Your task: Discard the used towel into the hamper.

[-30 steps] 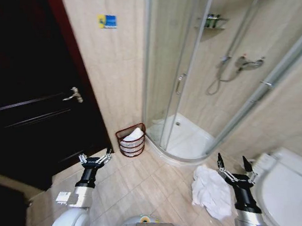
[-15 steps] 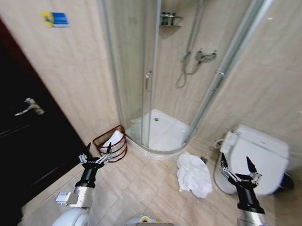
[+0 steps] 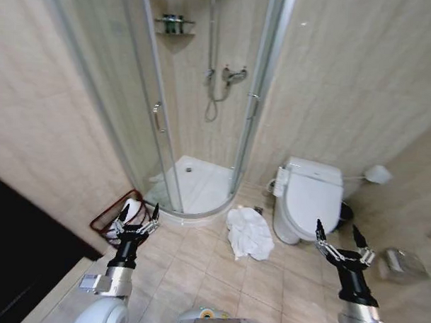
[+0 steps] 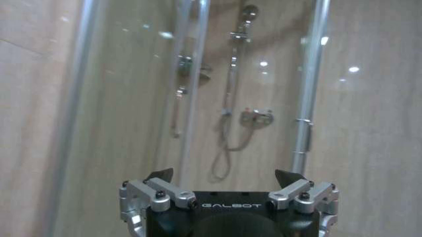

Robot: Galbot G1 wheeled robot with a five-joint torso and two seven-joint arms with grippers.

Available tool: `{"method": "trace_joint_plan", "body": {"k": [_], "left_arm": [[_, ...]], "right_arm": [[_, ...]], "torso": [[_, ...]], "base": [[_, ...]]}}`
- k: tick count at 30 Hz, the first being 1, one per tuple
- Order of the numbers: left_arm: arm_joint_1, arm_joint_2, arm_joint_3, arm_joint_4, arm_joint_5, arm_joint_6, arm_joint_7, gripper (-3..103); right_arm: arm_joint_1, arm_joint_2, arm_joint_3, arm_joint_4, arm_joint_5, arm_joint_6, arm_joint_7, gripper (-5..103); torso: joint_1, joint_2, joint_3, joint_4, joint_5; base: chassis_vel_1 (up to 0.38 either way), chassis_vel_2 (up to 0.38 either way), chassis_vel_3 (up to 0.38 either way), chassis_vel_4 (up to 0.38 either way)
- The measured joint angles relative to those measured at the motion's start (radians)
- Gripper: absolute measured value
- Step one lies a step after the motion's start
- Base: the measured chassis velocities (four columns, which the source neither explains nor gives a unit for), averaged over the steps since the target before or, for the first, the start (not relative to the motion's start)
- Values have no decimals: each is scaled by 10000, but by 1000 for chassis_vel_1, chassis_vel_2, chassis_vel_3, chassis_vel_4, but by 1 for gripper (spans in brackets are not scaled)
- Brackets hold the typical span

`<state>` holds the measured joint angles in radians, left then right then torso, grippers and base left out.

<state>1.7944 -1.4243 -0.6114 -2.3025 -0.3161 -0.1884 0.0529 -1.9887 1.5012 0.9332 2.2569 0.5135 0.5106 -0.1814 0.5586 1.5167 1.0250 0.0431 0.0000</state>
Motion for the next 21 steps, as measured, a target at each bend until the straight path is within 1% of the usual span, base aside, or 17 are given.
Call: {"method": "trace_joint_plan", "body": {"k": [2,4,10,16,21], "left_arm": [[0,0,0,0,0,0,0,100],[0,0,0,0,0,0,0,100],[0,0,0,0,0,0,0,100],[0,0,0,0,0,0,0,100],[0,0,0,0,0,0,0,100]], "right_arm": [[5,2,-4,-12,38,22,0,100],[15,2,-13,-30,89,57,0,100],[75,-5,-36,-133,202,259,3,100],[81,1,-85,-178,183,293,4,100],[89,1,-127,-226,186,342,-18,100]], "torso": [[1,-1,1,-1,-3],[2,-1,1,1,2],[1,0,1,-4,0],[1,-1,1,2,-1],[4,-3,2,1,-1]], "base": [[-115,-137,-124,-113],[-115,-122,-126,-117],[-109,-108,-116,-104],[-25,-31,-26,-26],[0,0,0,0]]}}
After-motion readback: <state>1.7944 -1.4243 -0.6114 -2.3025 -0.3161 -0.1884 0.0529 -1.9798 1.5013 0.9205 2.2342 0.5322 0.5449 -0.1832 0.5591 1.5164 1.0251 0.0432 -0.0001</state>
